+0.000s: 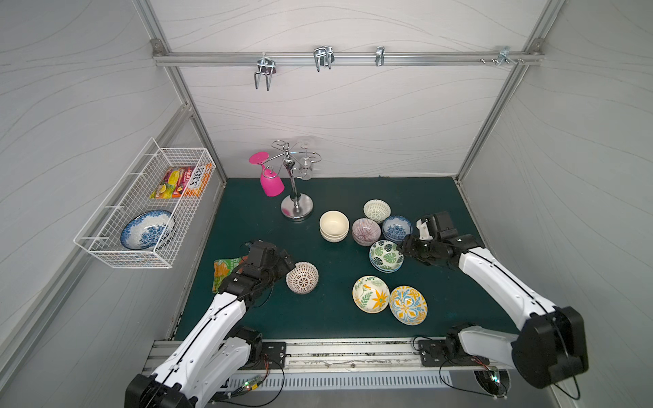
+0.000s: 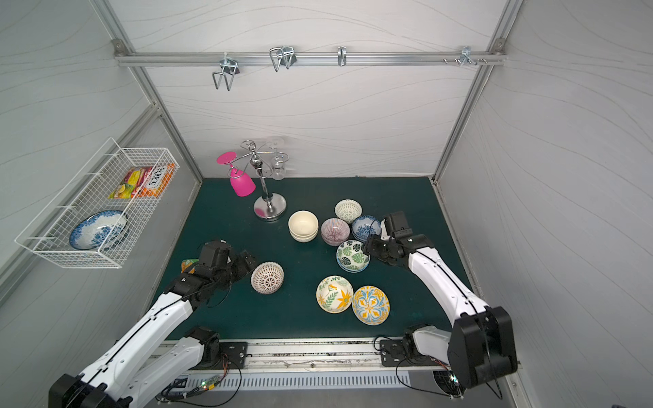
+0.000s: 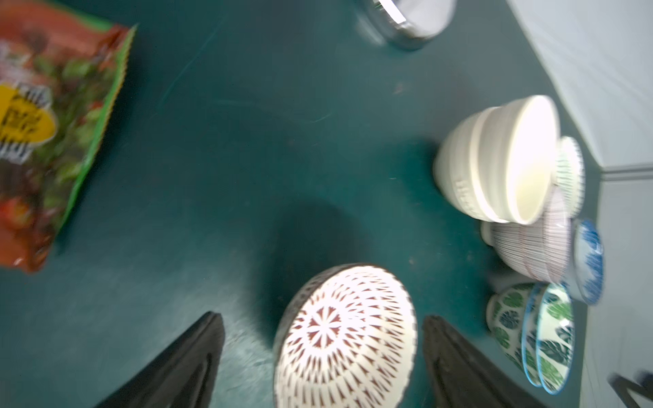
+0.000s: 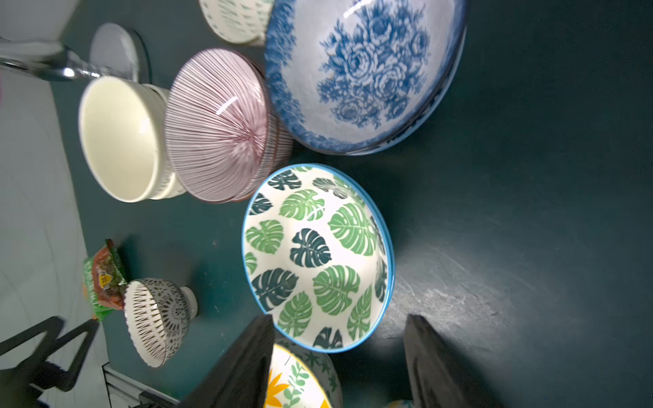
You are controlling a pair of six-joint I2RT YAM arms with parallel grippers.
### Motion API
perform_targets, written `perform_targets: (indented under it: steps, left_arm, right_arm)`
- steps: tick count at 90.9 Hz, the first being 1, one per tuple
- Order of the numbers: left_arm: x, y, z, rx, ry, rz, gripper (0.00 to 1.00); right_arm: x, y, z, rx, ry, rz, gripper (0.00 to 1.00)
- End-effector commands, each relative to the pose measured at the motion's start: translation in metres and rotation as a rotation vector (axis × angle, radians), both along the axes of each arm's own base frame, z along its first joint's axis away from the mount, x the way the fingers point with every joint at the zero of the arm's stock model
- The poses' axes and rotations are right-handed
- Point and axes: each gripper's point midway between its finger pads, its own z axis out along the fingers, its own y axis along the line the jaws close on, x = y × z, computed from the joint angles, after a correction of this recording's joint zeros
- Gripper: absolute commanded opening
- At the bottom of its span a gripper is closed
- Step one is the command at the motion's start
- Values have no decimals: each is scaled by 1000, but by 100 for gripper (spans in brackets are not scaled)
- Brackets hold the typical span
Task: Stack the bowls
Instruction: Place the bowl on the bowl.
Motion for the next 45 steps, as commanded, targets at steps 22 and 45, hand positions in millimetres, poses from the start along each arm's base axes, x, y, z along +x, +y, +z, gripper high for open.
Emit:
perform_targets:
  steps: [22, 45]
  left_arm:
    - [-17, -10, -34, -78, 195, 28, 67]
    - [-19, -16, -40, -106, 215, 23, 49]
  right_arm:
    - [-19, -19, 47, -7, -79, -22, 67]
    - [-21, -29, 53, -8, -82, -53, 78]
